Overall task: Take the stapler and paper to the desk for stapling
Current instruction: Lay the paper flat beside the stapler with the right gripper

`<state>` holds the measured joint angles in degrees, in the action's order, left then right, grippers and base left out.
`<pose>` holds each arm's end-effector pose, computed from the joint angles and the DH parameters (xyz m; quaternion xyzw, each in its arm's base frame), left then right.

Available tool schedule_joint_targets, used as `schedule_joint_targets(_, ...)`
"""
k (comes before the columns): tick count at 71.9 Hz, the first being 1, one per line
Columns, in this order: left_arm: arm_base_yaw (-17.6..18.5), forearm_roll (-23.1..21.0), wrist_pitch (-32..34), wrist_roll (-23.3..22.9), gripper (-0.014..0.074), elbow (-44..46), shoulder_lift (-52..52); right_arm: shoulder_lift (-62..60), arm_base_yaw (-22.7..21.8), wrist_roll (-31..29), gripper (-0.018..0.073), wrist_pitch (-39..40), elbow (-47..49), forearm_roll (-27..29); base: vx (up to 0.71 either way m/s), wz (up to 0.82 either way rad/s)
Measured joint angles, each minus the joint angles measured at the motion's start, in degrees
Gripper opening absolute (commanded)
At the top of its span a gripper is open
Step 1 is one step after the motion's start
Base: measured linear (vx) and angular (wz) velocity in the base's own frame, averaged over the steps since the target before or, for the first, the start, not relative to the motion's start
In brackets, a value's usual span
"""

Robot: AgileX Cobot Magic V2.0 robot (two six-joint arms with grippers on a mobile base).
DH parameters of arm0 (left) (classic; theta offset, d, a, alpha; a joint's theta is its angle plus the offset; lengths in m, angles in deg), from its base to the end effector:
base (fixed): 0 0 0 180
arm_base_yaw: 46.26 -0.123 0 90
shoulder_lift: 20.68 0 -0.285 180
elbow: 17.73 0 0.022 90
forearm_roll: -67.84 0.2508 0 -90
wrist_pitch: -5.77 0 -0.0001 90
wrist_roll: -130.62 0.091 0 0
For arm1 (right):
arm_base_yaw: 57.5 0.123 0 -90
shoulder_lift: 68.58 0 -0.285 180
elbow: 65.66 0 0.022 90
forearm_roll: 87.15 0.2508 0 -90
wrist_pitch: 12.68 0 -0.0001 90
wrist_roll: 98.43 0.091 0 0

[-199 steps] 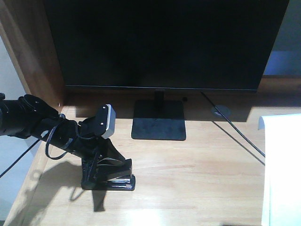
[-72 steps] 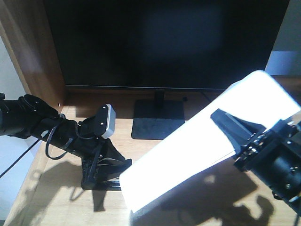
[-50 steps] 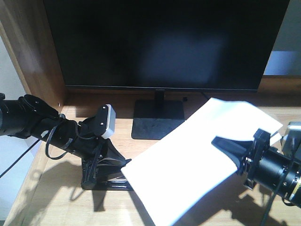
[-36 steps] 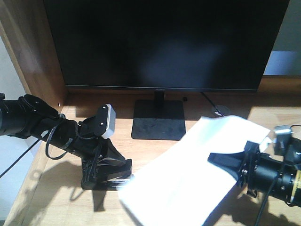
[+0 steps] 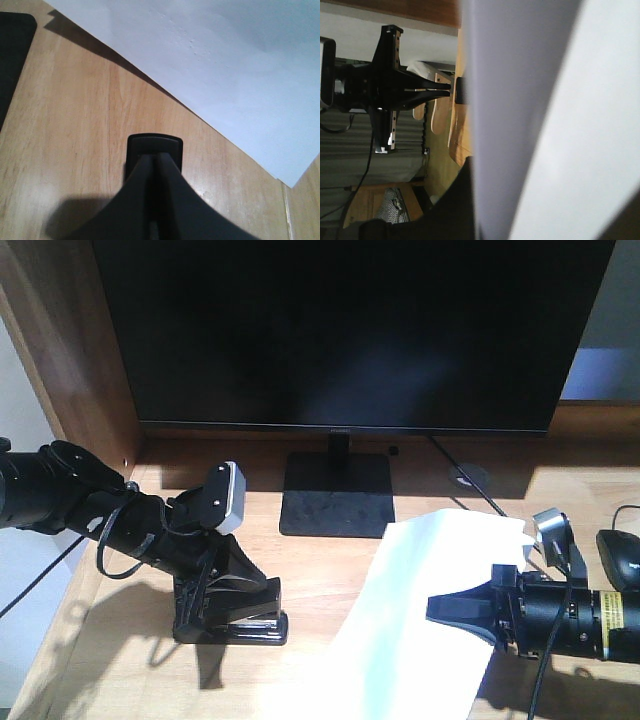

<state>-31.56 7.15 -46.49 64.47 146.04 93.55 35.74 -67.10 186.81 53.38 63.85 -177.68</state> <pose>0.3144 -0.1474 0.1740 0.6389 0.6615 -0.2698 0.2852 0.2231 0.0466 0.1477 0.0563 0.8260 0.5393 0.1540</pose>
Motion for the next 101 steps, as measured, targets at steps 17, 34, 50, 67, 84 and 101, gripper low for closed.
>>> schedule_joint_targets(17,0.00,0.00,0.00,0.00,-0.0008,0.00,0.00,0.00,0.00,-4.32,-0.0001,0.19,1.89,-1.85,0.00,0.00)
schedule_joint_targets(34,0.00,-0.07,0.00,0.00,-0.0008,0.00,0.00,0.00,3.28,-7.43,-0.0001,0.19,4.44,-3.54,0.00,0.00)
schedule_joint_targets(50,0.00,-0.07,0.00,0.00,-0.0008,0.00,0.00,0.00,8.20,-9.39,-0.0001,0.36,7.72,-4.54,0.00,0.00)
schedule_joint_targets(67,0.00,-0.09,0.00,0.00,-0.0008,0.00,0.00,0.00,8.74,-11.17,-0.0001,0.38,8.05,-4.42,0.00,0.00)
schedule_joint_targets(84,0.00,-0.09,0.00,0.00,-0.0008,0.00,0.00,0.49,8.74,-11.87,-0.0001,0.67,8.05,-3.34,0.00,0.00)
schedule_joint_targets(101,0.00,-0.09,0.00,0.00,-0.0008,0.00,0.00,4.92,9.50,-11.87,-0.0001,0.56,8.05,1.75,0.00,0.00)
